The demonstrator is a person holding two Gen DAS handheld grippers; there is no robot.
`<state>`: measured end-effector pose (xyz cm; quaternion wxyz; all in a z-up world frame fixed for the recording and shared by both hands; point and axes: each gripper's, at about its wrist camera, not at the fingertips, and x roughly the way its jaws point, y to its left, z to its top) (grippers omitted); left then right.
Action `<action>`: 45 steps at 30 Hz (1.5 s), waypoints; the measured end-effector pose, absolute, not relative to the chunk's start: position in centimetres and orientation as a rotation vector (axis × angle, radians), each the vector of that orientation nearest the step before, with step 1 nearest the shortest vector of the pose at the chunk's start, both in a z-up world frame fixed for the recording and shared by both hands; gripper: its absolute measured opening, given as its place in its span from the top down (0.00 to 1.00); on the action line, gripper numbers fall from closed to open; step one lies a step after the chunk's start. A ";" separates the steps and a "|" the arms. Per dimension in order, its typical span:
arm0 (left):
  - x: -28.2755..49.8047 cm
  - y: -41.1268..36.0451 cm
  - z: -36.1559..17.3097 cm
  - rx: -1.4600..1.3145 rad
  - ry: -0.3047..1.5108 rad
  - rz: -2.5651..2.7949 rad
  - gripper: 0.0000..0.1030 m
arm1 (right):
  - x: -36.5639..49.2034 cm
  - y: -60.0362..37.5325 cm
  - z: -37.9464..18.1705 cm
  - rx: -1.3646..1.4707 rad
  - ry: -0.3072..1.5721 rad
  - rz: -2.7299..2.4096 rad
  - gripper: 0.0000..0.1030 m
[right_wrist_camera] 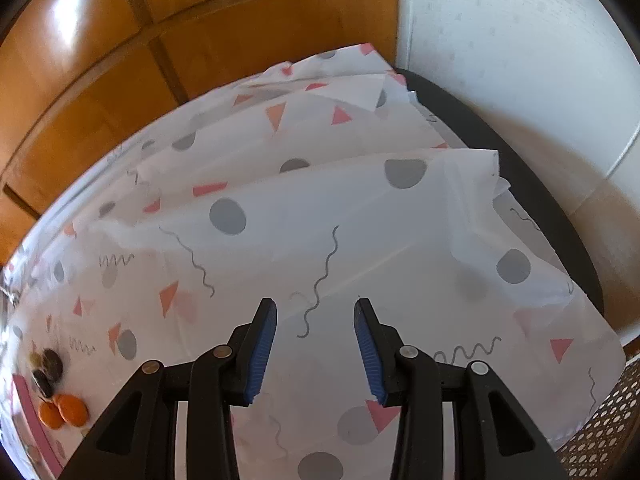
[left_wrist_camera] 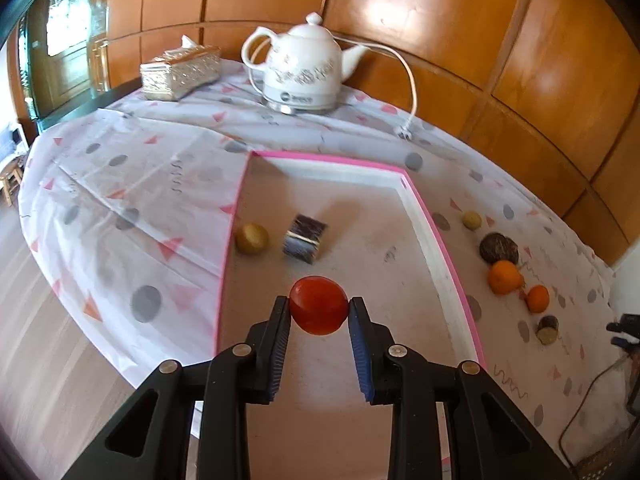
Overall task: Organize fruits
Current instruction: 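Carry the red tomato into the pink tray and release it, then reach the right gripper to the dark cut eggplant piece and grasp it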
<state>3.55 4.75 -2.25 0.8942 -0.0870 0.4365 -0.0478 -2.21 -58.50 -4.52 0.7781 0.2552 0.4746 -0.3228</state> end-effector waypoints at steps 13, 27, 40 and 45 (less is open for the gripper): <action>2.9 4.4 -3.6 -0.116 0.885 -0.036 0.48 | -0.4 -55.9 -4.8 0.474 1.055 -0.541 0.61; 1.9 5.9 -2.7 -0.151 0.834 0.008 0.35 | 2.2 -50.4 -5.4 0.286 1.100 -0.320 0.61; 1.6 8.9 -2.4 -0.214 0.834 0.113 0.22 | 3.2 -44.2 -5.7 0.162 1.133 -0.043 0.61; 1.6 8.7 -2.6 -0.210 0.836 0.104 0.22 | 3.4 -39.3 -5.1 0.123 1.118 0.150 0.45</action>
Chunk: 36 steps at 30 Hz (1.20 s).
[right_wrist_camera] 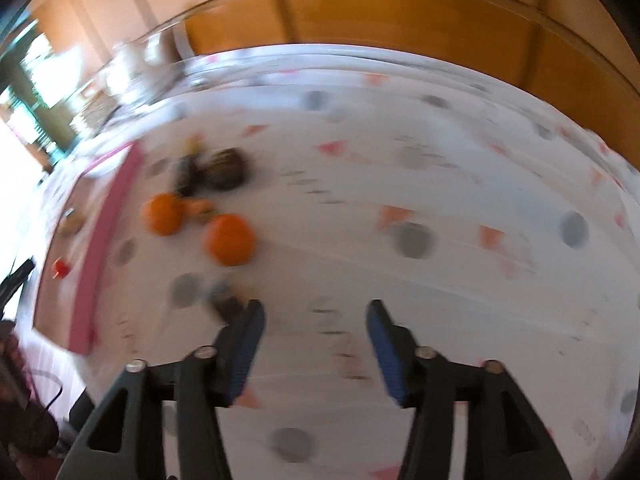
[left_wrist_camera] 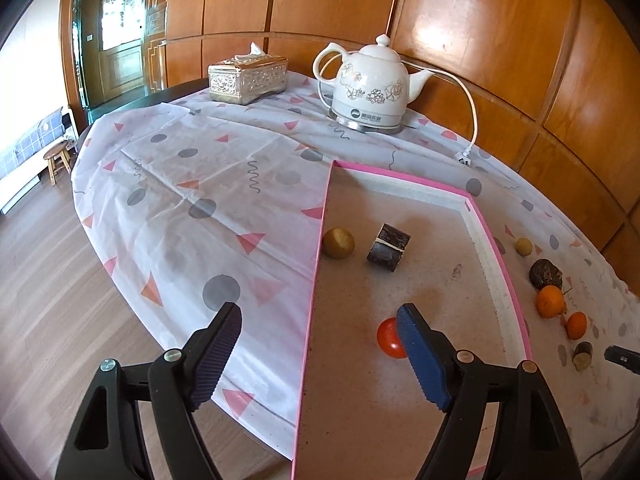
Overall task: Organize fruits
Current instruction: 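Reach the right gripper to the dark cut eggplant piece and grasp it, then carry the eggplant piece into the pink tray and open the right gripper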
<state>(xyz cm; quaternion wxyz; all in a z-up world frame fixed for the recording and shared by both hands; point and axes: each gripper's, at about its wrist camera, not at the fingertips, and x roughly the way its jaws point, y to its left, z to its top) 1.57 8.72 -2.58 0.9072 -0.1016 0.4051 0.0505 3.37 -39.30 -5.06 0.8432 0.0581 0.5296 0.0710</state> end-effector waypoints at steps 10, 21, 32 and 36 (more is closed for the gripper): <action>1.4 7.8 -2.1 -0.175 0.817 0.071 0.22 | 5.0 -32.7 -7.2 -0.049 1.171 0.209 0.44; 1.4 7.7 -1.9 -0.165 0.803 0.069 0.22 | 4.7 -31.2 -8.4 -0.115 1.157 0.156 0.73; 1.4 7.8 -1.8 -0.177 0.795 0.065 0.21 | 1.7 -27.2 -7.4 -0.101 1.130 0.292 0.75; 1.3 7.9 -1.7 -0.184 0.788 0.065 0.17 | 1.7 -25.0 -6.5 -0.090 1.098 0.355 0.75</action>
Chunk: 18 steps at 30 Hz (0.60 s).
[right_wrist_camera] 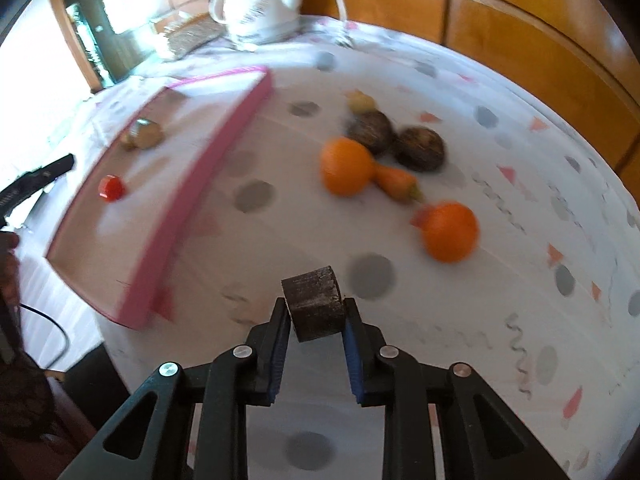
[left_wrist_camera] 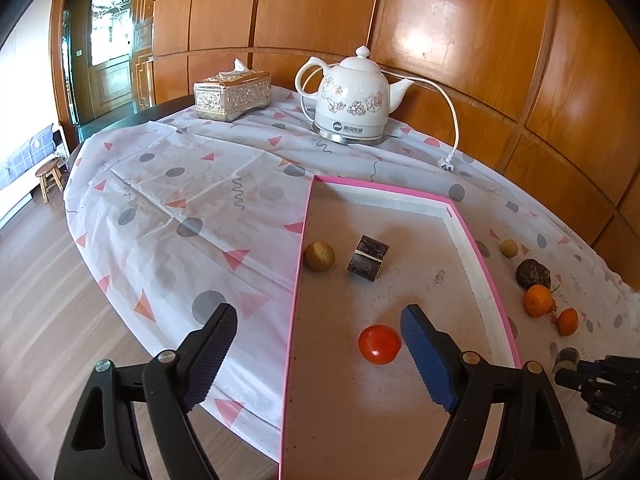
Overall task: Organize fruits
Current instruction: 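Carry the eggplant piece into the pink tray and open the right gripper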
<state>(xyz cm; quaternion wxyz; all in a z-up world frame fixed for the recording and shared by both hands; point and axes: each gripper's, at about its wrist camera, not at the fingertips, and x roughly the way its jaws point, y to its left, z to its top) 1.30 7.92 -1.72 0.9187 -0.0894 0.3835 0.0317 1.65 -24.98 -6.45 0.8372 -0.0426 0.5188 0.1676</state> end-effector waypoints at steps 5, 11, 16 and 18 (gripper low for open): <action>1.4 8.2 -1.8 -0.194 0.791 0.073 0.17 | 2.5 -21.7 -4.7 -0.077 1.046 0.430 0.75; 1.6 8.8 -1.9 -0.207 0.793 0.087 0.17 | 3.5 -18.4 -3.1 -0.050 1.005 0.508 0.75; 1.7 9.5 -1.9 -0.221 0.794 0.104 0.17 | 4.5 -15.1 -2.9 -0.047 0.996 0.563 0.75; 1.8 9.7 -2.0 -0.223 0.797 0.109 0.17 | 5.1 -13.7 -3.0 -0.052 0.997 0.572 0.75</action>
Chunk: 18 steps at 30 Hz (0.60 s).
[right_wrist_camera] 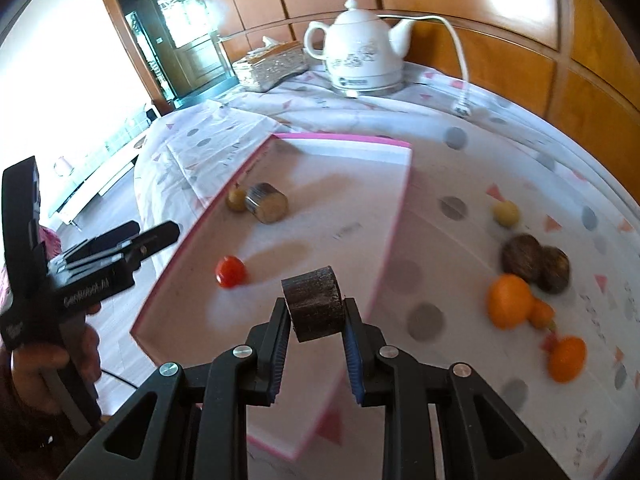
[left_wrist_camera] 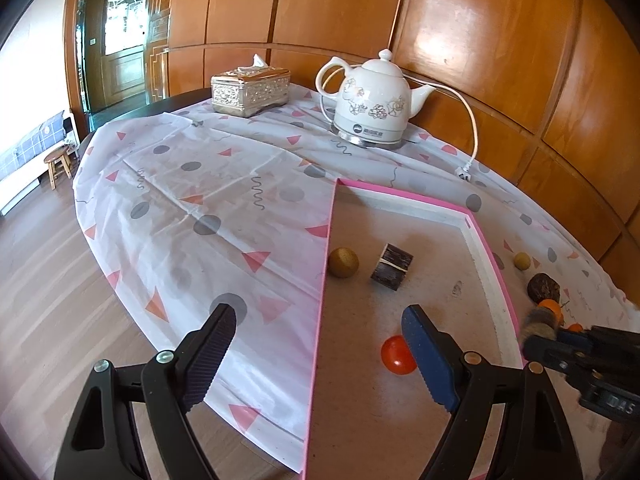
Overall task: Organize fruits
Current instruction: 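Carry the eggplant piece into the pink tray and open the right gripper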
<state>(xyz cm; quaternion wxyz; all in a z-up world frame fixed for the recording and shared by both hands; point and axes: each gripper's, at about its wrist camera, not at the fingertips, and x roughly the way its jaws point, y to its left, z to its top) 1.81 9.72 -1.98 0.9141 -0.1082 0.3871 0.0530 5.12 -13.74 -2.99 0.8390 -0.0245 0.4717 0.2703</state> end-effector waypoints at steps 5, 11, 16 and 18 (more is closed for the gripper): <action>1.9 9.2 -2.0 -0.178 0.792 0.099 0.17 | 7.6 -11.4 -3.7 -0.028 1.015 0.564 0.75; 2.2 8.7 -2.3 -0.155 0.805 0.067 0.17 | 9.9 -10.4 -4.1 0.019 1.024 0.529 0.70; 2.3 8.6 -2.6 -0.158 0.817 0.060 0.17 | 9.5 -10.9 -3.8 0.018 1.009 0.508 0.68; 2.3 8.4 -2.6 -0.156 0.821 0.049 0.17 | 8.9 -11.4 -3.8 -0.002 1.000 0.491 0.68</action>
